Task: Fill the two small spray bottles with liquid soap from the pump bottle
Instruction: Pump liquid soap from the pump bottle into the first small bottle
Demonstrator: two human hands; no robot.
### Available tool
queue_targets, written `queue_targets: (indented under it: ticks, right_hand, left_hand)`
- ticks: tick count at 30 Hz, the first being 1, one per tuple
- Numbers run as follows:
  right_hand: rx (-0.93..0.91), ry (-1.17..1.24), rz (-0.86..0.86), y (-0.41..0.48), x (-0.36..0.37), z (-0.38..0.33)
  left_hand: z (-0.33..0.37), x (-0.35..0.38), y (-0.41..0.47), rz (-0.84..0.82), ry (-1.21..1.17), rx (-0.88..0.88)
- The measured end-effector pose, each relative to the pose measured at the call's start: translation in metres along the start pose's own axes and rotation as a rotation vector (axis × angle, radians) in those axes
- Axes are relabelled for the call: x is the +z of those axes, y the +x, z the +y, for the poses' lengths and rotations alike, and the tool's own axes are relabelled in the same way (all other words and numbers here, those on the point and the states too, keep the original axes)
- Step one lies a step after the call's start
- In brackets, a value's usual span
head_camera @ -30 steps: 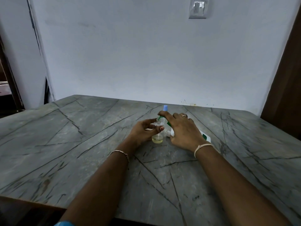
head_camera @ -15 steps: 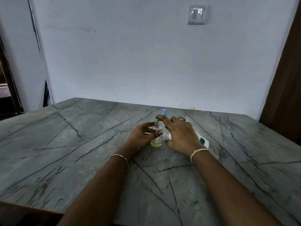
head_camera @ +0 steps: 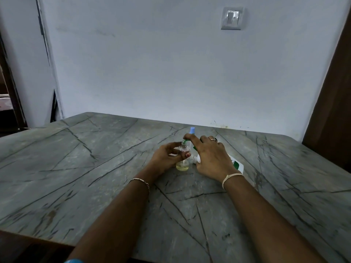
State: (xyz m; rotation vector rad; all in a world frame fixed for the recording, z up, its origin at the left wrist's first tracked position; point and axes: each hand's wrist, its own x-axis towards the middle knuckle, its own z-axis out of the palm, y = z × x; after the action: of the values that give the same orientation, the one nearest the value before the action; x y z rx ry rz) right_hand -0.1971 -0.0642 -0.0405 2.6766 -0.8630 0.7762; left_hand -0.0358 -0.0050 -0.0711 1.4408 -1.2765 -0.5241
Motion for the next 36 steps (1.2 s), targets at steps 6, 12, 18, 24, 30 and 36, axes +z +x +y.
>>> queue_targets:
  ticks: [6, 12, 18, 24, 30, 36]
  right_hand:
    - [0.008, 0.004, -0.014, -0.0004, -0.0006, 0.0004]
    - [0.019, 0.01, -0.012, 0.0037, 0.0, -0.0018]
    - [-0.01, -0.038, -0.004, -0.0006, 0.001, 0.0021]
    - [-0.002, -0.03, 0.0, 0.0028, 0.0013, 0.0]
    - [-0.007, -0.04, 0.005, 0.0023, 0.0027, 0.0018]
    - [-0.009, -0.033, -0.012, -0.0019, -0.0007, 0.0027]
  left_hand:
    - [0.0013, -0.001, -0.0005, -0.003, 0.005, -0.017]
    - [0.0006, -0.0005, 0.0006, -0.005, -0.017, -0.024]
    - [-0.0013, -0.0016, 0.0014, -0.003, -0.027, -0.026]
    - [0.001, -0.0012, 0.0003, -0.009, -0.013, -0.018]
    - [0.0004, -0.0003, 0.0002, 0.004, 0.001, -0.024]
    - [0.0026, 0.0001, -0.0014, -0.011, 0.008, -0.007]
